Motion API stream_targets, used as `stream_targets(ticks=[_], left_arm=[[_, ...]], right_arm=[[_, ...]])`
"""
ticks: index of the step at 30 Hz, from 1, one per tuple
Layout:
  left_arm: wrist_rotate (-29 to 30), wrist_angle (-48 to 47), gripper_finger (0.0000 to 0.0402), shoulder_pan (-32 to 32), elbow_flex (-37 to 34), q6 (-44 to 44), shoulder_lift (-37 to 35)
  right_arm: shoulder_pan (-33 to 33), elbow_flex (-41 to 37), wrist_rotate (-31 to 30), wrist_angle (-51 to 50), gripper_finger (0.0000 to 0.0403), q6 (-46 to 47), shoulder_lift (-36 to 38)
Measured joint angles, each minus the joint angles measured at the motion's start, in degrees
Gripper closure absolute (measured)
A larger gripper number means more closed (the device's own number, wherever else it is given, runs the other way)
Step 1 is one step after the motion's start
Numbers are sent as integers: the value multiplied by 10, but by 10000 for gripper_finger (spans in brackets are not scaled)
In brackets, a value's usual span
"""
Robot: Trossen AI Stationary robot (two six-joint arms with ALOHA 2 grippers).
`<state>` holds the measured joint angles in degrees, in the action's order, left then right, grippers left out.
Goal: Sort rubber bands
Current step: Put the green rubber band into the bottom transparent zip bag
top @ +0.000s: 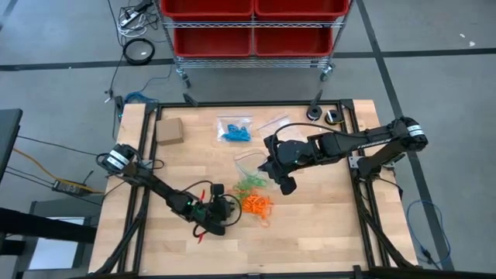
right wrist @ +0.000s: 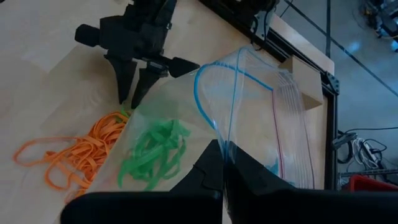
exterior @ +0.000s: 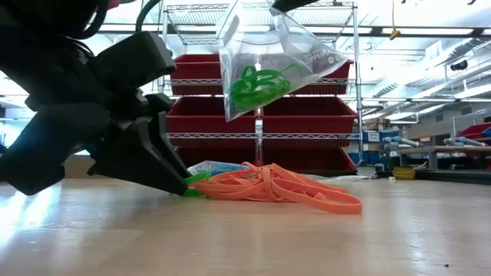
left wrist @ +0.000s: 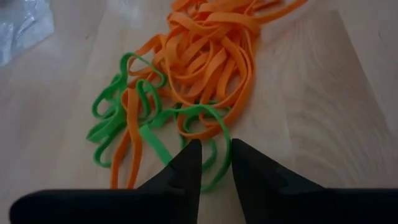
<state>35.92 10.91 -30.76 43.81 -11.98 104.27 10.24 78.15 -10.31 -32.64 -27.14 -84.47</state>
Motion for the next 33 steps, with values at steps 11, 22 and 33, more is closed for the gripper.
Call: stream_targets(ticks=[11, 22, 33], left_arm=[[-51, -14, 394, 18, 0, 43, -6], [-26, -160, 400, 10, -1, 72, -222], [-90, -68, 401, 73, 47, 252, -429]], right_arm=[[0, 0, 0, 1, 403, 4, 0], [3, 0, 0, 1, 403, 5, 0], [3, 0, 1, 25, 403, 2, 0]])
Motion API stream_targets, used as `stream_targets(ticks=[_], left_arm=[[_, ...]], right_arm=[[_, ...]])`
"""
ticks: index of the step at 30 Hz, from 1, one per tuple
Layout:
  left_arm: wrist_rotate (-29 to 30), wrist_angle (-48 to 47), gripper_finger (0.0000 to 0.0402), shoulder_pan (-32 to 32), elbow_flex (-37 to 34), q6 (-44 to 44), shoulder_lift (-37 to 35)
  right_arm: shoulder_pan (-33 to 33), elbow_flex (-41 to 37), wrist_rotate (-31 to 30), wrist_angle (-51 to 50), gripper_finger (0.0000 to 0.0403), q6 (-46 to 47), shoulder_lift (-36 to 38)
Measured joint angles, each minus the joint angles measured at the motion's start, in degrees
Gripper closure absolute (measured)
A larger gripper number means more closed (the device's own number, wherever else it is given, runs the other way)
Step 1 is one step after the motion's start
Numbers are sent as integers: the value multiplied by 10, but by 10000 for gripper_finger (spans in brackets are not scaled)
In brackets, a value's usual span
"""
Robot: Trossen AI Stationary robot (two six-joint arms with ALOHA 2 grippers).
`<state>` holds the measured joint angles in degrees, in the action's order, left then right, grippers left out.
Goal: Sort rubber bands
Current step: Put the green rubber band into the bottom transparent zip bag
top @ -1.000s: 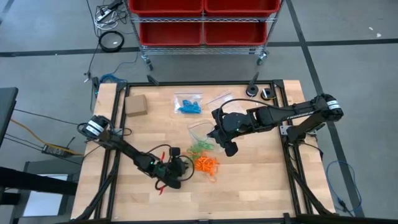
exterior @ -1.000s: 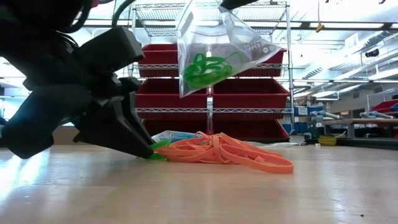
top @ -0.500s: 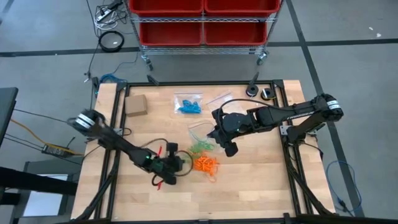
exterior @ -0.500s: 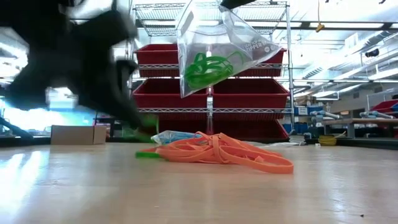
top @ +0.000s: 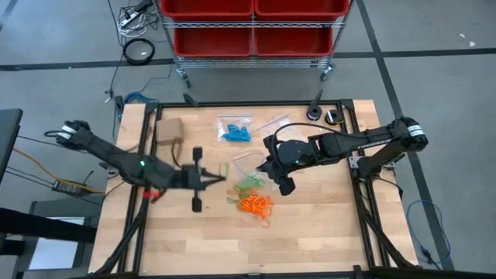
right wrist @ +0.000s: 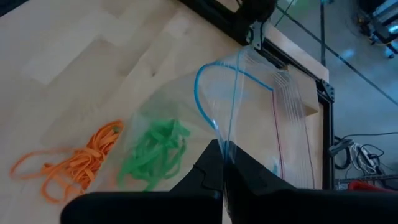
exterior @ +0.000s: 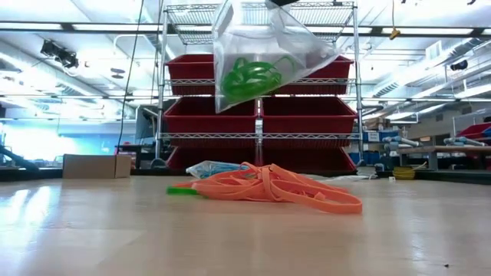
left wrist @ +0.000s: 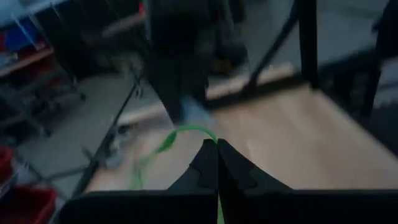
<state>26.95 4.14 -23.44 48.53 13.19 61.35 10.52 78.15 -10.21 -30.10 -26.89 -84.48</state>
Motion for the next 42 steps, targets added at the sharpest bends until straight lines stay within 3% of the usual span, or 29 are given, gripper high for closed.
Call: stream_targets(ticks=[5, 12, 19, 28, 33, 37, 42], left_arm=[[-108, -19, 401, 74, 82, 13, 18], [-240, -145, 401, 166, 195, -44, 108], [-267, -289, 400, 195, 259, -62, 186], [-327, -312, 399, 204, 265, -94, 193], [-320, -339, 392, 207, 265, -104, 192], [-315, -332, 364, 214, 265, -107, 192], [-315, -318, 302, 217, 265, -107, 192]], right_arm=[[0, 0, 9, 19, 403, -3, -4], [4, -1, 6, 25, 403, -22, -31], [20, -1, -38, 21, 403, -49, -41], [37, -1, -108, 16, 403, -90, -41], [49, -1, -149, 18, 403, -119, -40], [57, -1, -159, 19, 403, -124, -40], [75, -1, -196, 20, 403, -143, -40]])
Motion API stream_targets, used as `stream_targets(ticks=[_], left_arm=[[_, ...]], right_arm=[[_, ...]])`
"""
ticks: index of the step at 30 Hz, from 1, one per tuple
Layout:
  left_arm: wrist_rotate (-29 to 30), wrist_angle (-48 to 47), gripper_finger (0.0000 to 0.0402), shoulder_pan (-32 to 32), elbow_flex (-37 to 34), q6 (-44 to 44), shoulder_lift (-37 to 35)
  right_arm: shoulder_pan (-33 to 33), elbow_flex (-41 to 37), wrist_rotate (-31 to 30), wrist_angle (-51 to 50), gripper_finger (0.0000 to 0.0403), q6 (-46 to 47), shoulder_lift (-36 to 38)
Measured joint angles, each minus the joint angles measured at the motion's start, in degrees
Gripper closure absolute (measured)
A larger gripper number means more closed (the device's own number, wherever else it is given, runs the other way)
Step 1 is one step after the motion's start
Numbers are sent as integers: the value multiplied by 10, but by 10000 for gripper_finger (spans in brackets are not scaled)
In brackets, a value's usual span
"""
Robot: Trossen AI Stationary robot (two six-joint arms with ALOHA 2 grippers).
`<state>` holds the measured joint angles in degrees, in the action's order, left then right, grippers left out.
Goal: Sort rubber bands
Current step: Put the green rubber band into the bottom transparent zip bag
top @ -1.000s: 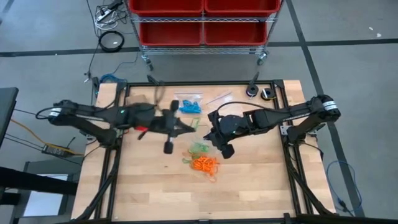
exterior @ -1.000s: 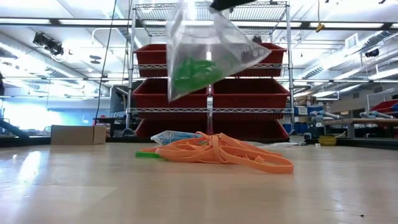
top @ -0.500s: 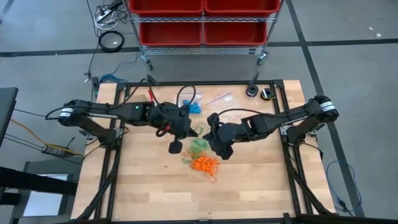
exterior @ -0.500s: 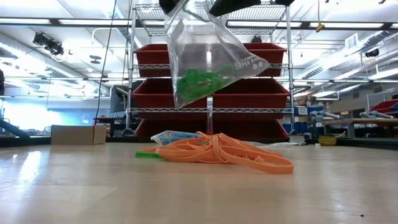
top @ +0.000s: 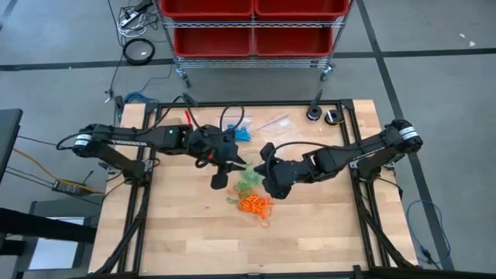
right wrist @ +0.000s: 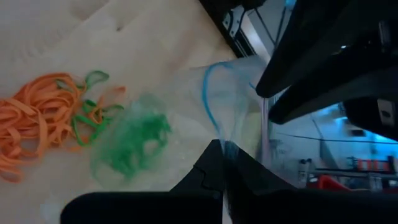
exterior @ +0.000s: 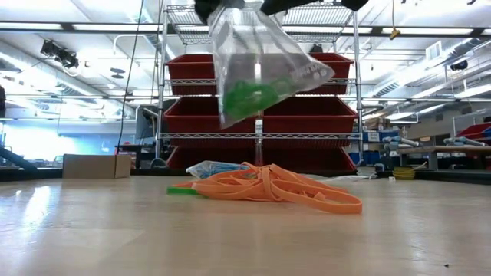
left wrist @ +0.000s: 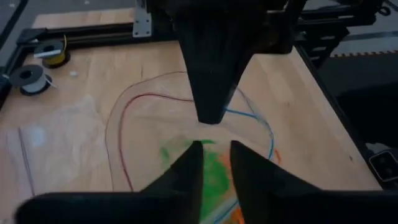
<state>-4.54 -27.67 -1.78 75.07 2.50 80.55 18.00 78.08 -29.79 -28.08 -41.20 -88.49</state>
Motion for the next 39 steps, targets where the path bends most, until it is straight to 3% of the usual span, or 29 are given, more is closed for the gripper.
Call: stream_targets(ticks=[8, 14, 19, 23, 26, 32, 39], left_arm=[[21, -11, 218, -2, 52, 14, 0], [96, -129, 216, -24, 127, 51, -22], [133, -182, 224, -49, 118, 32, -47], [137, -163, 224, -75, 51, -2, -71], [109, -111, 224, -91, -37, -31, -79], [47, 139, 224, -111, -259, -95, -71], [44, 407, 225, -113, -460, -165, -48]], right_arm=[[11, 0, -63, 1, 403, -34, 0], [11, 0, -96, -35, 403, -34, 28], [13, 0, -98, -61, 403, -16, 83], [17, 1, -106, -88, 403, -7, 127], [24, 1, -121, -126, 403, 7, 151], [59, 1, -155, -197, 403, 55, 170], [89, -5, -175, -227, 403, 106, 171]])
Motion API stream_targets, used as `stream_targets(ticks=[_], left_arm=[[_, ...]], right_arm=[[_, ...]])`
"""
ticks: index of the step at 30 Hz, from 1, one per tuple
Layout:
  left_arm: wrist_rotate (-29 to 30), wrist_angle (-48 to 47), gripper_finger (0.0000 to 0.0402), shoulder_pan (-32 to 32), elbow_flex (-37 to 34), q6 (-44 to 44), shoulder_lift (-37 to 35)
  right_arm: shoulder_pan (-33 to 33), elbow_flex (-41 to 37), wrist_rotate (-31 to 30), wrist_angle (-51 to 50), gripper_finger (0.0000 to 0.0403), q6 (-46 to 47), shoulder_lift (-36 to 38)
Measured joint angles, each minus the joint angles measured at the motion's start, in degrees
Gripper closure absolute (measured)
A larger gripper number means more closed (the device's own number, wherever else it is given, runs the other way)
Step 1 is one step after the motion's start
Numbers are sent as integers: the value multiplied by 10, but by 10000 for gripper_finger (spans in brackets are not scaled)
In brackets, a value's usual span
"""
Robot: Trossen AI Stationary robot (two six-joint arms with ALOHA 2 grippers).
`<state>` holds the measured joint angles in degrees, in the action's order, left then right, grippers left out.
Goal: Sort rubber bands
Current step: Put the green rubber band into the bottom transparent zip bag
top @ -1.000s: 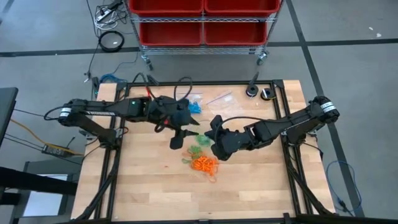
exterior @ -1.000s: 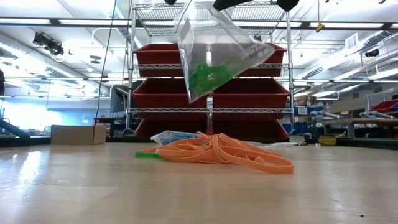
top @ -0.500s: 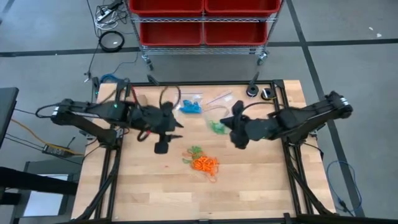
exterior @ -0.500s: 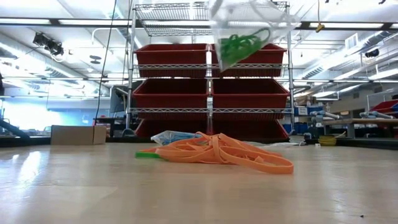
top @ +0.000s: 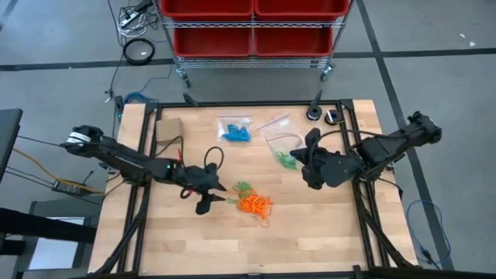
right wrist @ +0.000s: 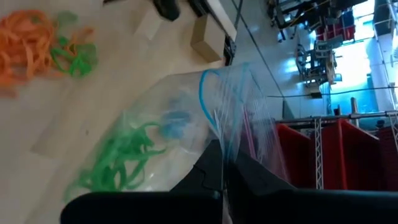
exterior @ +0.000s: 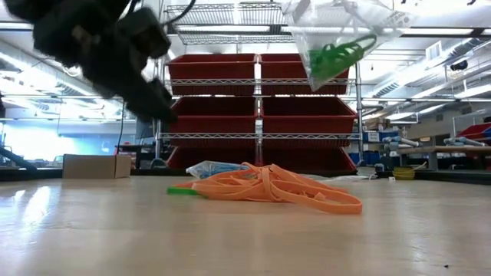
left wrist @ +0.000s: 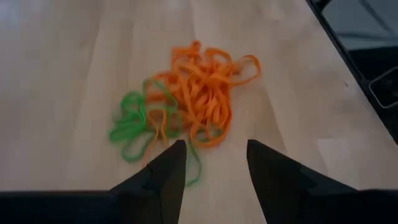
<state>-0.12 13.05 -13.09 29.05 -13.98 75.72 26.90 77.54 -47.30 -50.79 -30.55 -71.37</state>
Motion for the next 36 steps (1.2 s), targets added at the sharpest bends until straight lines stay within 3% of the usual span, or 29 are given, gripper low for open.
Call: stream_targets(ticks=[5, 17, 25, 36], left_arm=[[2, 74, 225, 0, -50, -17, 27], [-40, 132, 225, -1, -29, -2, 156], [49, 139, 225, -3, 0, 28, 211], [47, 117, 258, -10, 7, 19, 207]], right_arm=[[9, -47, -9, 17, 403, 7, 1], [8, -129, -10, 107, 403, 6, 2], [10, -133, -9, 135, 403, 10, 5], [11, -133, -9, 152, 403, 9, 5]])
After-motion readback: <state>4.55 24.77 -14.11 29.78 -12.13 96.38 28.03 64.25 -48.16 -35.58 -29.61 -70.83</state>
